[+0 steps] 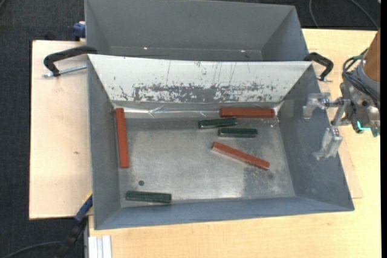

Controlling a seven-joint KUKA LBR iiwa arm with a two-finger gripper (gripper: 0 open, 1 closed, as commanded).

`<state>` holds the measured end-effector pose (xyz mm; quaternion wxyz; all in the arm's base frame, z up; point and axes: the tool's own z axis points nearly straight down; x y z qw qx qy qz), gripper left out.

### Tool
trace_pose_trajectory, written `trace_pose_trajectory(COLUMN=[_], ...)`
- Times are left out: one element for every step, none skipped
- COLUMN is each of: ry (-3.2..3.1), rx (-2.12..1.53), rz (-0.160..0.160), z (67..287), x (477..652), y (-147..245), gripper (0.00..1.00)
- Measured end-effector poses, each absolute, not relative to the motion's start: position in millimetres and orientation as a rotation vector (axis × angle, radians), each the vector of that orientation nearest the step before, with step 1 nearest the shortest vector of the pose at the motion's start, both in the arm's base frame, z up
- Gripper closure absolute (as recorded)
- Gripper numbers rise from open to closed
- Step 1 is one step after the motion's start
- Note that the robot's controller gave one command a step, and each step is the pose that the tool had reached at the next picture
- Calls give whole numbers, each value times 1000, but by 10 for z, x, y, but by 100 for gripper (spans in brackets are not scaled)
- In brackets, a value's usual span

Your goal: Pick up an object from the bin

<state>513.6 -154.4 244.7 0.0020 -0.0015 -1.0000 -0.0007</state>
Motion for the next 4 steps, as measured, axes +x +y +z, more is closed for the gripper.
trace_pose_trajectory(ry=[-3115, -3124, -3053, -2931], rx=[-416, -346, -757, -1122], rz=[-5, -4, -4, -1], z=[683, 1019, 1005, 696], x=[5321, 5131, 5206, 5107], y=[-557, -170, -47, -277], gripper=[0, 0, 0, 0])
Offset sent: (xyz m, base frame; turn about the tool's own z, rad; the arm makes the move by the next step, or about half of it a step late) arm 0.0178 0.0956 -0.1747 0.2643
